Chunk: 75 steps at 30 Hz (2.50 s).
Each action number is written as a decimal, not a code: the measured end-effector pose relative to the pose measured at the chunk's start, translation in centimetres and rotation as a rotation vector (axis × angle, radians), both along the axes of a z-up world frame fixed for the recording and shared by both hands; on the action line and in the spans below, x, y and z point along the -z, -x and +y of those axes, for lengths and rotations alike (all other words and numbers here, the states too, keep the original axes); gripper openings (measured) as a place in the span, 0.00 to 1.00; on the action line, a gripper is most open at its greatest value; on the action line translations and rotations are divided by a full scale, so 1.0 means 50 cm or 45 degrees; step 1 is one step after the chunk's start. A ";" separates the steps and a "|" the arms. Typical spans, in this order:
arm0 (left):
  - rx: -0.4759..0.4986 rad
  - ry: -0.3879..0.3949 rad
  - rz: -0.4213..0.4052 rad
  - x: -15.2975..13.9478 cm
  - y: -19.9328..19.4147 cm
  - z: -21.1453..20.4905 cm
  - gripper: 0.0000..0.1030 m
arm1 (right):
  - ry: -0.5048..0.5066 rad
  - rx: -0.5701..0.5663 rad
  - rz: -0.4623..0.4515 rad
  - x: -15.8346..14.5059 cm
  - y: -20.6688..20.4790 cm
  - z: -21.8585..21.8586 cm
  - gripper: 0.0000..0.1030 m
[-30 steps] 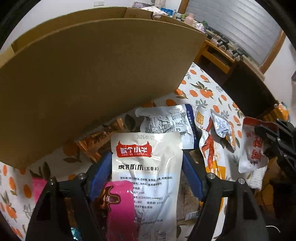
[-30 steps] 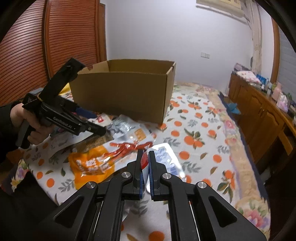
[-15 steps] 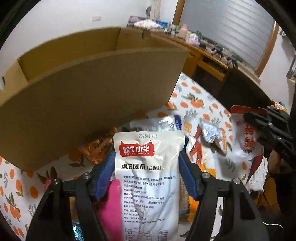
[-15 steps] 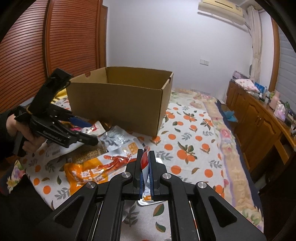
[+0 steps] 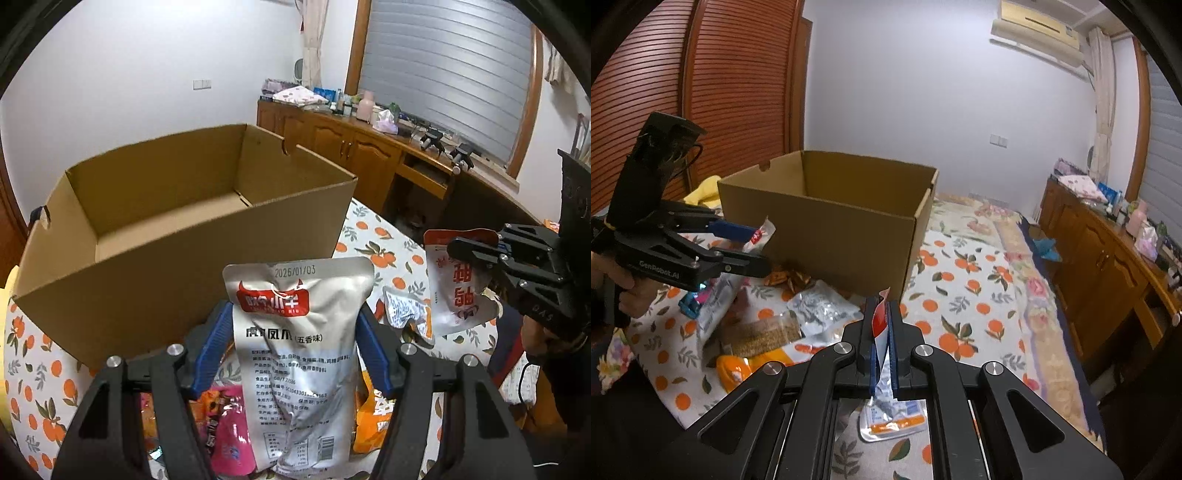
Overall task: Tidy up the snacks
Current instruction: 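Lift the white red-label pouch with left tool while right tool carries its pouch toward box, then open both tools over the box to drop the pouches inside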
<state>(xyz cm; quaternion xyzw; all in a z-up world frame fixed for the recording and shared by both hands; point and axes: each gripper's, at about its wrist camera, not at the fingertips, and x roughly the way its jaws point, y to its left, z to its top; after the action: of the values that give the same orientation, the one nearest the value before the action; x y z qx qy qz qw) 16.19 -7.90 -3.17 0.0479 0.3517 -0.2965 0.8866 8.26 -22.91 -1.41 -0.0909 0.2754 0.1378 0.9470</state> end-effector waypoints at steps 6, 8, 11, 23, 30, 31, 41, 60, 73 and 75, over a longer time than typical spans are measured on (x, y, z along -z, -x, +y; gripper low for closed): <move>-0.008 0.022 -0.042 -0.025 0.020 0.007 0.63 | 0.006 -0.012 -0.028 -0.012 -0.006 0.010 0.03; -0.008 0.041 -0.058 -0.036 0.027 0.013 0.63 | 0.003 -0.014 -0.036 -0.017 -0.008 0.012 0.03; -0.012 0.078 -0.085 -0.055 0.039 0.029 0.63 | 0.004 -0.020 -0.054 -0.028 -0.009 0.017 0.03; -0.041 0.065 -0.224 -0.161 0.017 0.052 0.63 | 0.032 -0.064 -0.157 -0.102 -0.049 0.053 0.03; -0.093 0.048 -0.320 -0.243 -0.018 0.092 0.63 | 0.063 -0.078 -0.217 -0.155 -0.112 0.085 0.03; -0.097 0.045 -0.327 -0.248 -0.024 0.096 0.63 | 0.065 -0.079 -0.224 -0.159 -0.121 0.087 0.03; -0.198 0.035 -0.353 -0.283 -0.121 0.159 0.63 | 0.060 -0.107 -0.246 -0.182 -0.227 0.130 0.03; -0.288 -0.041 -0.160 -0.145 -0.301 0.179 0.64 | 0.138 -0.143 -0.004 -0.035 -0.381 0.167 0.03; -0.282 -0.071 -0.139 -0.123 -0.311 0.172 0.72 | 0.127 -0.166 0.083 -0.018 -0.389 0.173 0.20; -0.298 -0.082 -0.151 -0.125 -0.305 0.175 0.74 | 0.122 -0.164 0.084 -0.021 -0.383 0.175 0.22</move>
<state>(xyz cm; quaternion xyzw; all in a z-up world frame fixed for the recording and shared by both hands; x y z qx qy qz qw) 31.43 0.86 3.10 0.0525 0.3110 -0.1764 0.9324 27.44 -14.17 -0.37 -0.1490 0.3064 0.1882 0.9211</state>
